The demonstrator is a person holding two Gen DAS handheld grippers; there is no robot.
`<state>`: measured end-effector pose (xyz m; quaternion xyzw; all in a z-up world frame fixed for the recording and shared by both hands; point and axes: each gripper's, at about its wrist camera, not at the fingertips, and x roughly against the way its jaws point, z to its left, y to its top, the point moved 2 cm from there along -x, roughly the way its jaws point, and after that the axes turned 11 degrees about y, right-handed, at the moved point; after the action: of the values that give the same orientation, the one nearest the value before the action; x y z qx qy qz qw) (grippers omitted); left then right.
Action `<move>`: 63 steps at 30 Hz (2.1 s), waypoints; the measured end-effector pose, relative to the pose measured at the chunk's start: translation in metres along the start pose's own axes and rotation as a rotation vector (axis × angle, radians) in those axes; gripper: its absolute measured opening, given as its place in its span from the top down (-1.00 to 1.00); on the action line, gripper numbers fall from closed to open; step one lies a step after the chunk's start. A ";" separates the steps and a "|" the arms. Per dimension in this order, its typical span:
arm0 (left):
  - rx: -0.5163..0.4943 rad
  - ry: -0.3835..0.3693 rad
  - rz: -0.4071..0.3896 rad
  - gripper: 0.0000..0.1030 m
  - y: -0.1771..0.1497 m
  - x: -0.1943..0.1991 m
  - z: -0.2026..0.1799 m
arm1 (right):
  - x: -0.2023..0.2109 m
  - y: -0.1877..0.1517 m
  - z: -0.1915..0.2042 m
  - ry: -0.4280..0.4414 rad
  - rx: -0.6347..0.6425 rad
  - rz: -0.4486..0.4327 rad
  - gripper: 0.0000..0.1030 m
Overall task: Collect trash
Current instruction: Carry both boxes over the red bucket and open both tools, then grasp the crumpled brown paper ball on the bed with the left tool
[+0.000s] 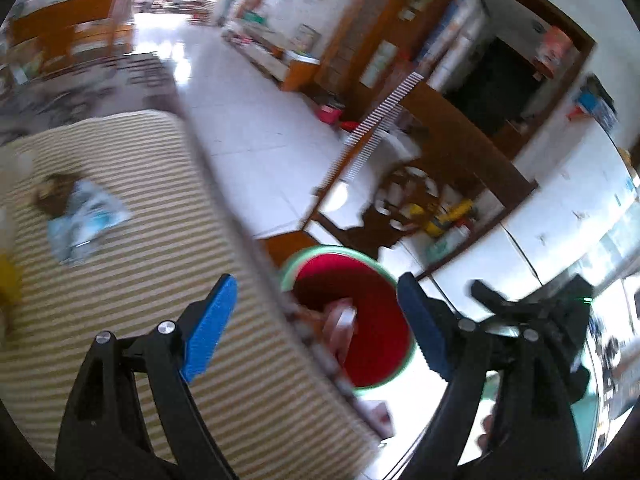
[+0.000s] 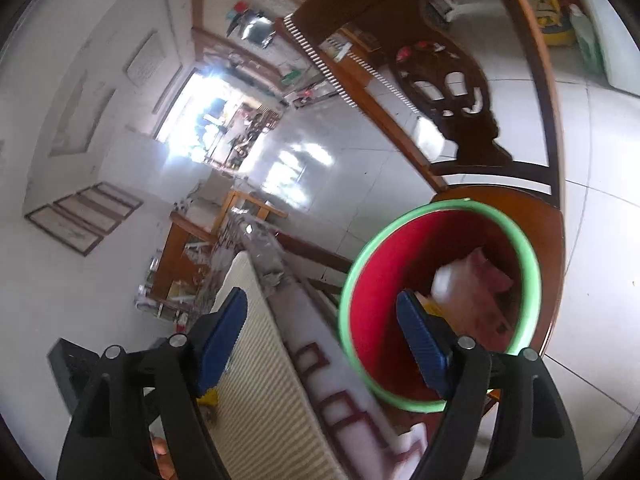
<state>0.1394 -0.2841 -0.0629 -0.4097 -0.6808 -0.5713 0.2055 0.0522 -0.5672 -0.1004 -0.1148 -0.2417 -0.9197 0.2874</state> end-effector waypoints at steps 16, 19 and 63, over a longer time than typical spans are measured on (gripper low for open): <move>0.419 0.501 0.011 -0.54 -0.064 0.057 0.256 | -0.091 -0.154 0.179 0.301 0.360 0.451 -0.53; 0.364 0.514 0.024 -0.54 -0.058 0.044 0.258 | -0.089 -0.166 0.192 0.265 0.481 0.431 -0.53; 0.545 0.242 -0.054 0.48 -0.120 0.145 0.321 | -0.363 -0.280 0.251 -0.089 1.126 0.899 -0.50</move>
<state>0.0209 0.0652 -0.1123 -0.2499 -0.7903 -0.4176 0.3723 0.2003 -0.0667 -0.1185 -0.0753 -0.6198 -0.4428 0.6435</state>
